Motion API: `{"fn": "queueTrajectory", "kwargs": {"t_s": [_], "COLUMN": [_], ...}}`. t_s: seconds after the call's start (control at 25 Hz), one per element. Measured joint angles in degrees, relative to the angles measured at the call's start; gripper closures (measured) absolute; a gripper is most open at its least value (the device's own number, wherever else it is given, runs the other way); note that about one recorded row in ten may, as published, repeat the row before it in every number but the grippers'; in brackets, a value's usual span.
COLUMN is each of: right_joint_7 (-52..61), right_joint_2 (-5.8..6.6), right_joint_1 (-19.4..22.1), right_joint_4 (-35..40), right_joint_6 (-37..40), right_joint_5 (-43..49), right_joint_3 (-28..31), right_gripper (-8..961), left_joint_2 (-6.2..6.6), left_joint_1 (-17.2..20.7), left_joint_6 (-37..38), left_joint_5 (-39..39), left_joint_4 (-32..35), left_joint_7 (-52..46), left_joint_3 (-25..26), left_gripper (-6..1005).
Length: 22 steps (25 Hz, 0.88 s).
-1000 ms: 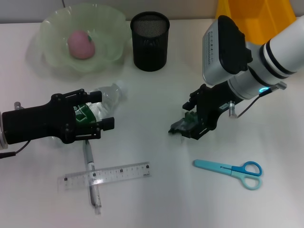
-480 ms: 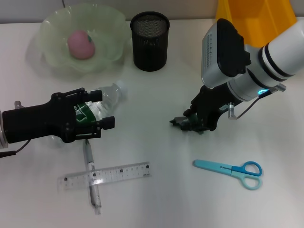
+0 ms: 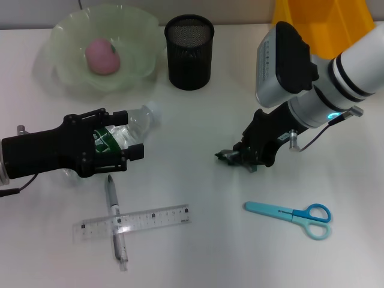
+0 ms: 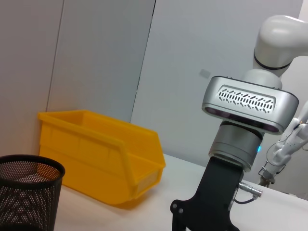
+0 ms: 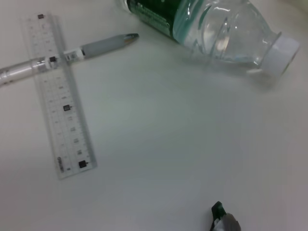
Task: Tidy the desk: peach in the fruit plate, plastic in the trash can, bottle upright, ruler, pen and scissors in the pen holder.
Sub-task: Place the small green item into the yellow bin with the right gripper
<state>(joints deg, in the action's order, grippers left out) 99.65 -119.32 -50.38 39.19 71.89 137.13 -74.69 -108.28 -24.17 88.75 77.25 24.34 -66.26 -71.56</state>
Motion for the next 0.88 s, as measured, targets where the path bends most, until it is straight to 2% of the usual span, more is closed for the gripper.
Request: {"fn": "queueTrajectory", "kwargs": {"t_s": [0.2,0.24,0.28,0.4,0.44,0.48,0.72,0.84,0.88], "right_joint_7": [0.7,0.7,0.7,-0.1,-1.2,-1.2,-6.4,-11.9,-11.9], "right_joint_2": [0.17,0.20,0.20,0.28,0.48,0.48,1.38,1.59,1.59], "right_joint_1": [0.3,0.6,0.6,1.9,3.4,3.4,9.6,14.2,14.2], "right_joint_4": [1.0,1.9,1.9,3.7,5.1,5.1,6.9,5.6,5.6], "right_joint_6": [2.3,3.6,3.6,6.2,8.1,8.1,11.2,11.8,11.8], "right_joint_5": [0.0,-0.1,-0.1,-2.0,-4.5,-4.5,-15.4,-26.4,-26.4], "right_joint_3": [3.4,7.1,7.1,12.4,14.9,14.9,21.5,25.0,25.0], "right_gripper": [805,809,812,824,827,831,868,870,870], "left_joint_2": [-0.18,-0.23,-0.25,-0.27,-0.27,-0.27,-0.34,-0.37,-0.41], "left_joint_1": [0.0,0.0,0.0,-0.2,-0.2,-0.2,-0.3,-0.4,-0.4], "left_joint_6": [0.0,-0.1,-0.1,-0.1,-0.1,-0.1,0.2,0.3,0.3], "left_joint_5": [0.0,0.0,0.0,0.0,0.0,0.0,0.0,0.0,0.0], "left_joint_4": [0.0,0.0,0.0,0.0,0.1,0.1,0.2,0.7,0.9], "left_joint_7": [0.1,0.1,0.1,0.0,-0.1,-0.1,-0.1,-0.2,-0.3], "left_joint_3": [0.1,0.1,0.1,0.1,0.4,0.4,1.5,1.6,1.6], "left_gripper": [140,140,140,140,140,140,140,139,139]}}
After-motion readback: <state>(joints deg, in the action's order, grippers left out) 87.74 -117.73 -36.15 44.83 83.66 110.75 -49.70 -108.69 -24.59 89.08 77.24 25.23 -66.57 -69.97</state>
